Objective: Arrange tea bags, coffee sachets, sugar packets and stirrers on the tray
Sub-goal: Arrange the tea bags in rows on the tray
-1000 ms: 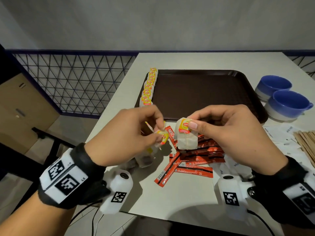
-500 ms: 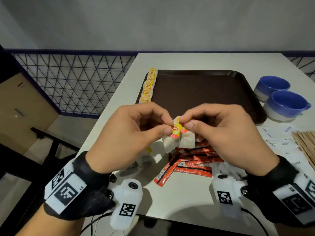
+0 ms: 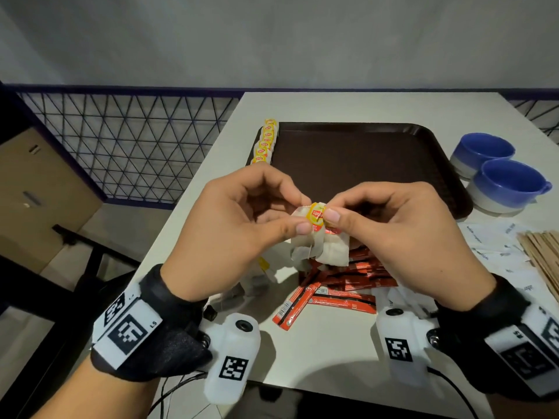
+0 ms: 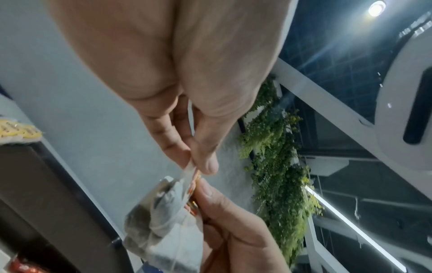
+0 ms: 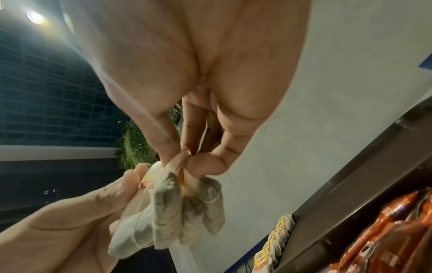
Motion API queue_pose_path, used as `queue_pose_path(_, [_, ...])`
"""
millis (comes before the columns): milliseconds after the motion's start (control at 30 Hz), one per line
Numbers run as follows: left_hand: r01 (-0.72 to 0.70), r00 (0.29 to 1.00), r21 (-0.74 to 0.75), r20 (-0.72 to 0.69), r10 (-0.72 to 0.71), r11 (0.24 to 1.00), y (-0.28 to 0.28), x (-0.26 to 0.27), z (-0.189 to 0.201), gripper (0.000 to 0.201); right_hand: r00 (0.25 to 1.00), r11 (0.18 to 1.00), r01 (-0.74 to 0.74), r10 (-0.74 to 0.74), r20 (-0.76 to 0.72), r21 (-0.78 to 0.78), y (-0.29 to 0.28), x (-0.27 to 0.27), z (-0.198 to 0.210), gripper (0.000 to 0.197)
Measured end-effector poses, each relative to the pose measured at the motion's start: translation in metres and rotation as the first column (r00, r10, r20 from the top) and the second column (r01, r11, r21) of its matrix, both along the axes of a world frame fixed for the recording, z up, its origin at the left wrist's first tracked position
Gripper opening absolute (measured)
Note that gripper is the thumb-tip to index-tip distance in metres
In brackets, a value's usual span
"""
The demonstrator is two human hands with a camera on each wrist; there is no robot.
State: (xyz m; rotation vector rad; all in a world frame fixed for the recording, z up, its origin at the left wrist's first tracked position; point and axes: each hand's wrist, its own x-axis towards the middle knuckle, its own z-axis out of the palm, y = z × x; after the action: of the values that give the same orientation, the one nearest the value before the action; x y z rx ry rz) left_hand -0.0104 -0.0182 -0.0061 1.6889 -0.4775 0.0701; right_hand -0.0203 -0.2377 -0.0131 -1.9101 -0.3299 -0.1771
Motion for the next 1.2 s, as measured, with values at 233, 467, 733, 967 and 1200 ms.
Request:
queue_pose_path(233, [-0.08,0.995,0.008,-0.052,0.08,0.997,0.002,0.002,-0.003,0.022,1.0,0.996,0.003,-0.003,-0.002,-0.085,-0.002,0.001,0.004,0.004])
queue_pose_path(467, [-0.123,0.99,-0.032,-0.071,0.121,0.992,-0.003,0.002,0.001,0.014,0.999,0.989,0.022,-0.018,0.03,-0.147,-0.001,0.001,0.006,0.003])
queue_pose_path(733, [-0.099,0.991,0.047,-0.081,0.102,0.994,-0.004,-0.003,-0.001,0.018,0.999,0.991,0.035,-0.031,0.03,-0.131,-0.001,-0.001,0.005,0.001])
queue_pose_path(967, [-0.093,0.994,0.102,-0.05,0.098,0.99,0.008,0.0,0.003,0.017,1.0,0.997,-0.007,0.009,0.022,-0.08,-0.007,0.001,-0.001,0.024])
queue_pose_path(1200, [0.033,0.993,0.044,-0.117,-0.027,0.998,-0.001,-0.003,-0.002,0.018,0.998,0.999,-0.045,0.045,0.04,0.009,-0.002,0.0,-0.003,0.032])
